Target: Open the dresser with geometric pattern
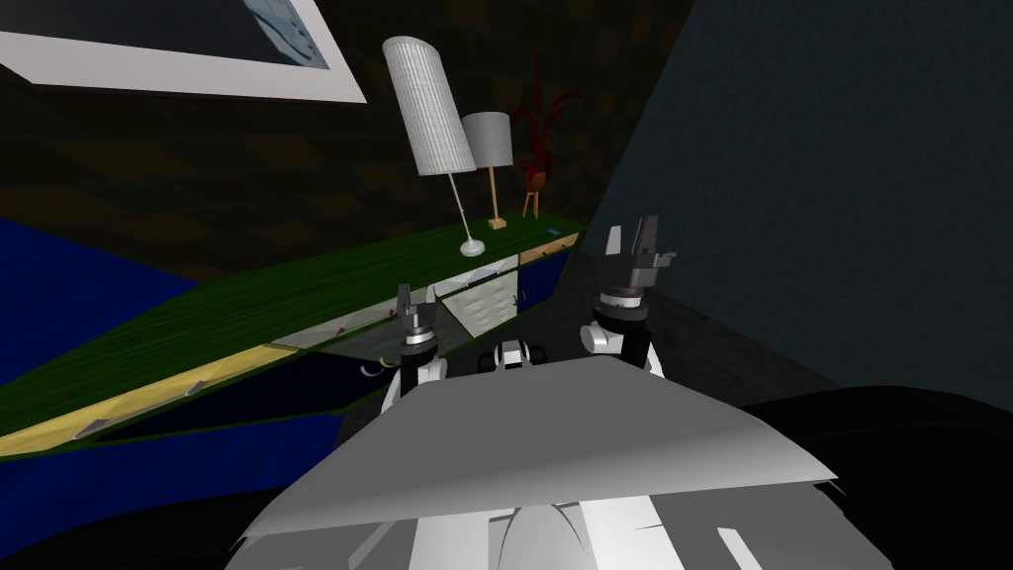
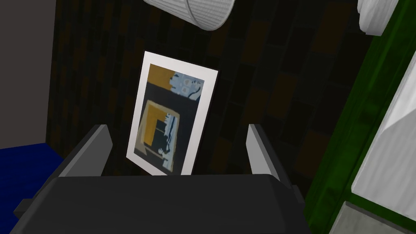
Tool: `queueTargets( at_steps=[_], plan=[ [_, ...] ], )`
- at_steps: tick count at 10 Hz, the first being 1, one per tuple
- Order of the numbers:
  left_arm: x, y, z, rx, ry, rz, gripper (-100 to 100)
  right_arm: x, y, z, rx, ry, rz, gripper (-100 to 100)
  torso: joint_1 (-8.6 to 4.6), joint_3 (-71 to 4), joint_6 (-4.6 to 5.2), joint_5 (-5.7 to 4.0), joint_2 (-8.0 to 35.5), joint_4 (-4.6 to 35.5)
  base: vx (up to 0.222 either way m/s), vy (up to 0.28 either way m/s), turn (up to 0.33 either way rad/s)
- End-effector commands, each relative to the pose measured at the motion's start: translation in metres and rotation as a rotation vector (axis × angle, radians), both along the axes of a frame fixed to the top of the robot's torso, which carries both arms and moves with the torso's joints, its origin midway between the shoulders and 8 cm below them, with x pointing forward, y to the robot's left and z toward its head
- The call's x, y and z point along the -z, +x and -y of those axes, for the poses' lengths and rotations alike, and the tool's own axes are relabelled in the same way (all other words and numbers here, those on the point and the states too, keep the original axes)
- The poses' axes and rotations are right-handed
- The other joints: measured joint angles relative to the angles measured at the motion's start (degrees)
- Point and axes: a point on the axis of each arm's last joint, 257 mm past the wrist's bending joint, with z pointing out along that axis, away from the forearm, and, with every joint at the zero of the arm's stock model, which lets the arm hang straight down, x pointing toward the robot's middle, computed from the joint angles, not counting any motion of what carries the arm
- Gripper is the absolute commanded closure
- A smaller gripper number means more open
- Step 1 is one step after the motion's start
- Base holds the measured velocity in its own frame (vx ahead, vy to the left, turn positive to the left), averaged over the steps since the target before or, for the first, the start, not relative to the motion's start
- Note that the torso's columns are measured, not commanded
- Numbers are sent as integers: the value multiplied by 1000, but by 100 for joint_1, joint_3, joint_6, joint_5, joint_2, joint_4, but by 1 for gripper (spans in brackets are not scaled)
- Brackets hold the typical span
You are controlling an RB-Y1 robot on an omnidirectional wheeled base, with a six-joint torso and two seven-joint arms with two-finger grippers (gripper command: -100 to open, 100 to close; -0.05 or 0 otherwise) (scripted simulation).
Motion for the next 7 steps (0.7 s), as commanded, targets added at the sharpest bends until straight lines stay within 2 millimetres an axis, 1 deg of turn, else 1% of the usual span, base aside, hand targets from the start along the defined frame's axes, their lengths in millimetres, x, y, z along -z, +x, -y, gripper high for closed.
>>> queueTargets(
  at_steps=[1,2,7],
  plan=[
    [19,1,-8,-1,-10,-7,-100,0,0,0,0,0,0,0,1,-1,0,0,-2,0,84,-83,62],
    [28,2,-12,-4,-16,-15,-100,0,0,0,0,0,0,0,-1,-1,0,0,-2,-1,84,-81,54],
    [60,0,-26,-23,-58,-32,-100,0,0,0,0,0,0,0,4,0,0,1,0,0,72,-74,52]
  ],
)
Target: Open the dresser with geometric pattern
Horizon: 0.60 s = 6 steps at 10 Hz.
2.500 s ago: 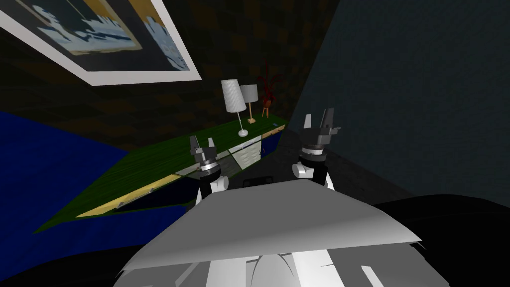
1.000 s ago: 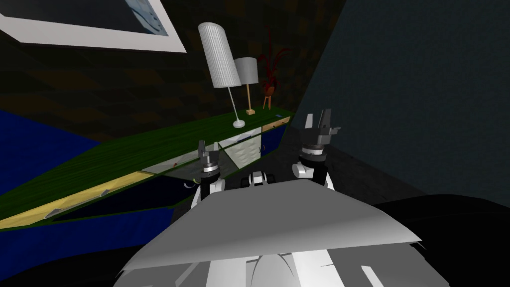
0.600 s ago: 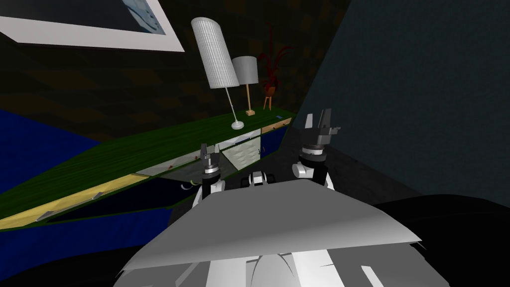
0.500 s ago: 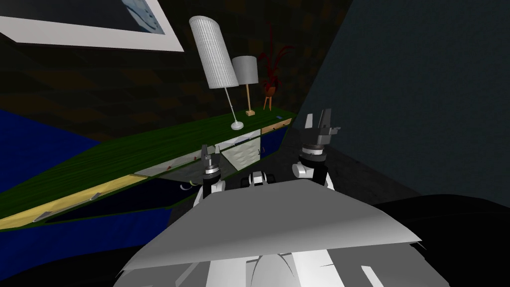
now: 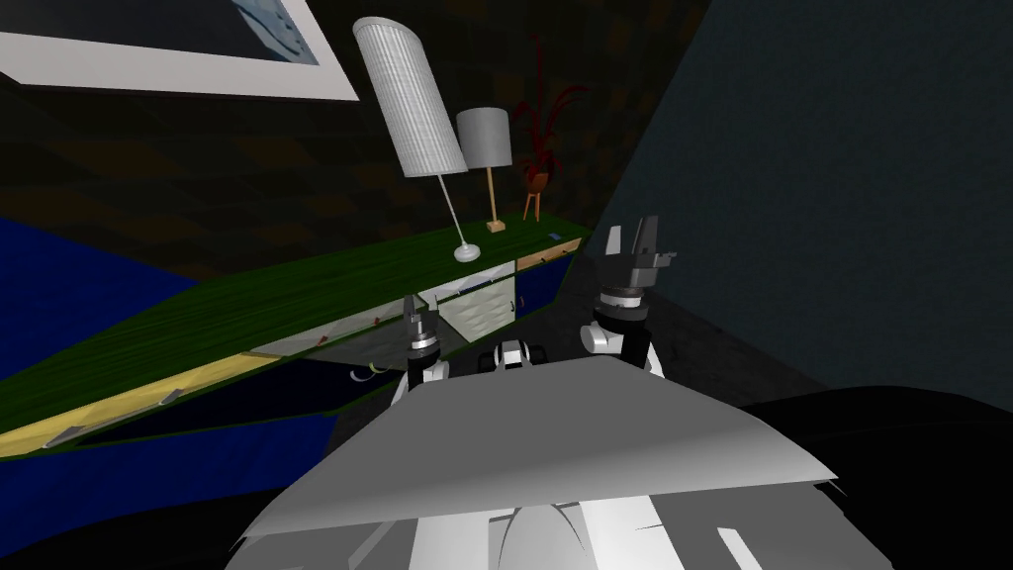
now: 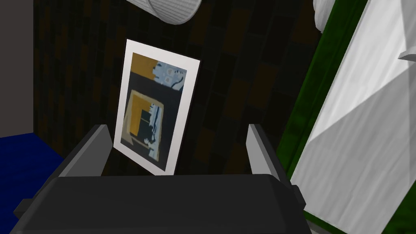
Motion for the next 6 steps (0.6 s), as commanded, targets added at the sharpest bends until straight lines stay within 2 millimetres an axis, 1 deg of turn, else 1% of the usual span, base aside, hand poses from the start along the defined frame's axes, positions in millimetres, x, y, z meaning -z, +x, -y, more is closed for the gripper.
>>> queueTargets(
  at_steps=[1,6],
  plan=[
    [16,-3,-7,-12,-26,-6,-100,0,0,0,0,0,0,0,0,-1,-1,0,-2,-1,63,-58,50],
    [45,-8,-18,-36,-72,-19,-100,0,0,0,0,0,0,0,-2,-4,-1,-1,-6,-2,65,-68,46]
  ],
)
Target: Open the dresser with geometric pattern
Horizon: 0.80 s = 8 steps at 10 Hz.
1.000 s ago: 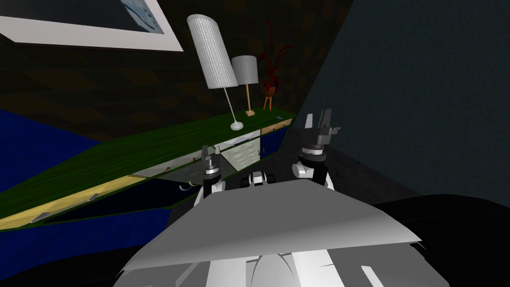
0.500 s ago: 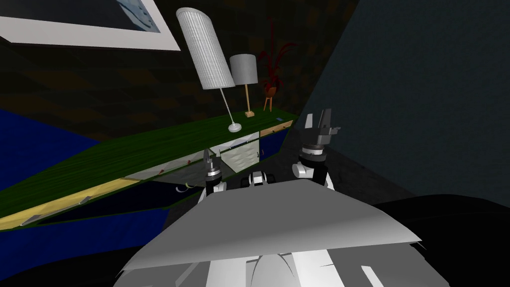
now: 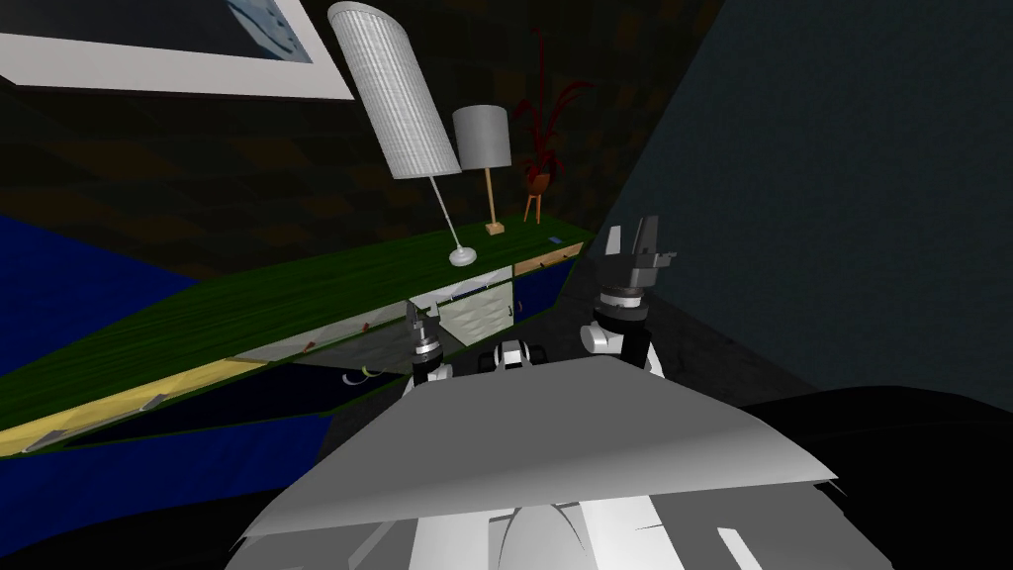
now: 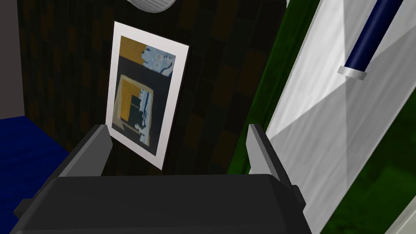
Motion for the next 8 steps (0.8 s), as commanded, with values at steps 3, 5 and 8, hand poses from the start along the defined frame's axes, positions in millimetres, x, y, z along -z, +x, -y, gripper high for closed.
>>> queueTargets(
  at_steps=[3,5,8],
  plan=[
    [29,-8,-11,-19,-31,-14,-100,0,0,0,0,0,0,0,-3,3,0,0,3,1,66,-75,55],
    [43,-12,-17,-26,-38,-23,-100,0,0,0,0,0,0,0,-4,2,0,-1,3,1,83,-85,60],
    [61,-20,-26,-40,-52,-28,-100,0,0,0,0,0,0,0,0,4,0,0,7,2,83,-93,62]
  ],
)
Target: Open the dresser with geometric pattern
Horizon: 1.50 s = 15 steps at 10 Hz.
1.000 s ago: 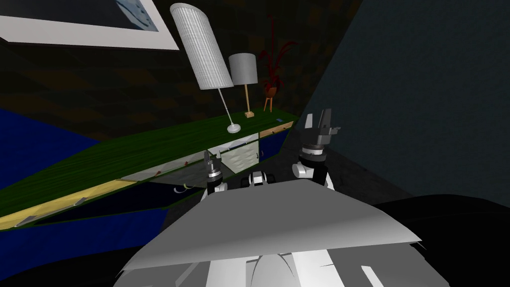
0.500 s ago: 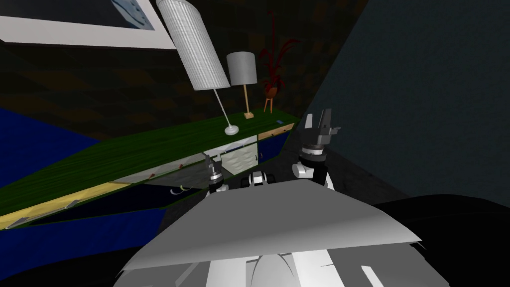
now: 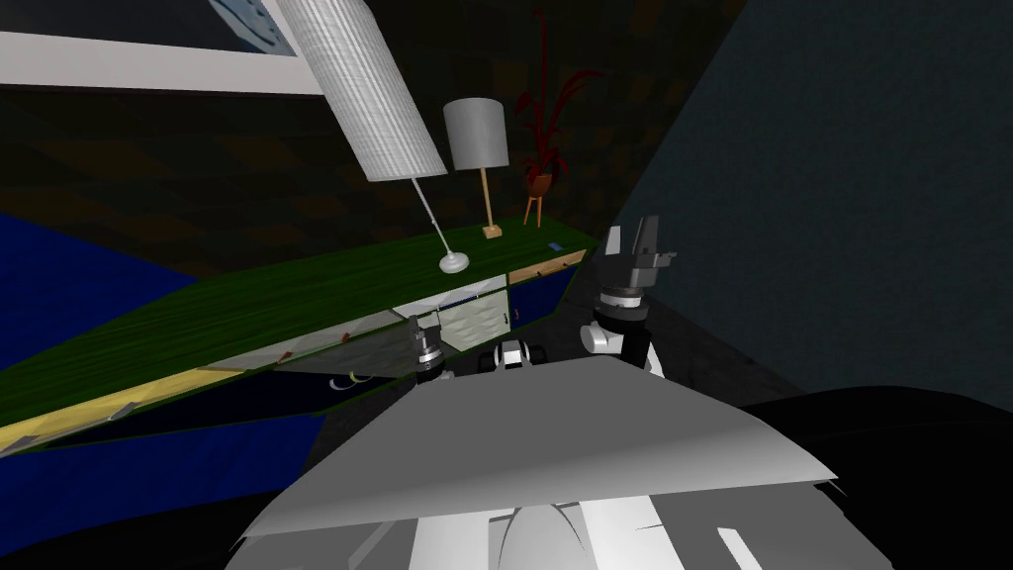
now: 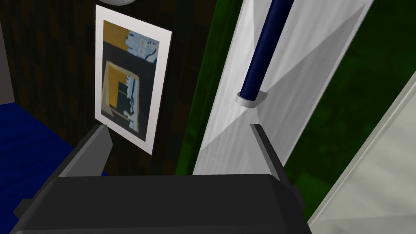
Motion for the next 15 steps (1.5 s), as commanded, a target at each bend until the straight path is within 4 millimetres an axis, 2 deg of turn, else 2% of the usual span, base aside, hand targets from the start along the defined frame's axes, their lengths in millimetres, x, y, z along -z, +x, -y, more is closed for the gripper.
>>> queueTargets(
  at_steps=[1,10,15],
  plan=[
    [14,-6,-6,-9,-9,-11,-100,0,0,0,0,0,0,0,3,2,0,2,2,1,53,-60,19],
    [57,-29,-21,-51,-53,-41,-100,0,0,0,0,0,0,0,-2,-3,1,0,-5,-1,51,-62,42],
    [40,-8,-32,-46,-50,-40,-100,0,0,0,0,0,0,0,-3,-1,0,0,-3,0,2,-23,8]
  ],
)
